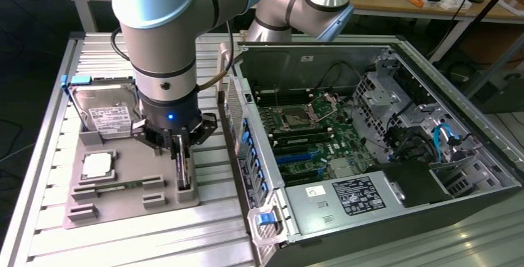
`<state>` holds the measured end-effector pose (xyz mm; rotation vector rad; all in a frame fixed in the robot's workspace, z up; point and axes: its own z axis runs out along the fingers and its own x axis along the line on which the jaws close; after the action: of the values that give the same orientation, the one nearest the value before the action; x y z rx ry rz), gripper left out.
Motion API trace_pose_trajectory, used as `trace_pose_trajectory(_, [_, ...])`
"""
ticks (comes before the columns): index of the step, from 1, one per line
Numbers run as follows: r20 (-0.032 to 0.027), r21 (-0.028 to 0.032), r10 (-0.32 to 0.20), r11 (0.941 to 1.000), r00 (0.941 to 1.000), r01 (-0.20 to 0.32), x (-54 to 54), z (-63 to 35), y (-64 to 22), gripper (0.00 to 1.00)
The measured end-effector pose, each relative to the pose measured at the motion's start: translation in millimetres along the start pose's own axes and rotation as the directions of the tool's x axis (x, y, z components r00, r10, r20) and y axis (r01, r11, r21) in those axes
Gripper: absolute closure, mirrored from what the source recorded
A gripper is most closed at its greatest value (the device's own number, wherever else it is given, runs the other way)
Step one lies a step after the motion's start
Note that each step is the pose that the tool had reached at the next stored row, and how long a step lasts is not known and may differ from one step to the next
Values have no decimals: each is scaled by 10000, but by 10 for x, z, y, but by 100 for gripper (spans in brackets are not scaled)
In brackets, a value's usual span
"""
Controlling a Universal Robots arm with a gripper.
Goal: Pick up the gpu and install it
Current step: 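Pick up the gpu and move the gpu toward the slot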
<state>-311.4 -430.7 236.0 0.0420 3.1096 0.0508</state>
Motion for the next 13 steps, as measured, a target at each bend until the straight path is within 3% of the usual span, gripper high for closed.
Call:
trace_pose_trajectory(4, [1, 0, 0, 10000, 10000, 0, -1, -41, 1, 73])
trace_pose_trajectory(13, [-31, 1, 1, 10000, 10000, -1, -11, -342, 11, 73])
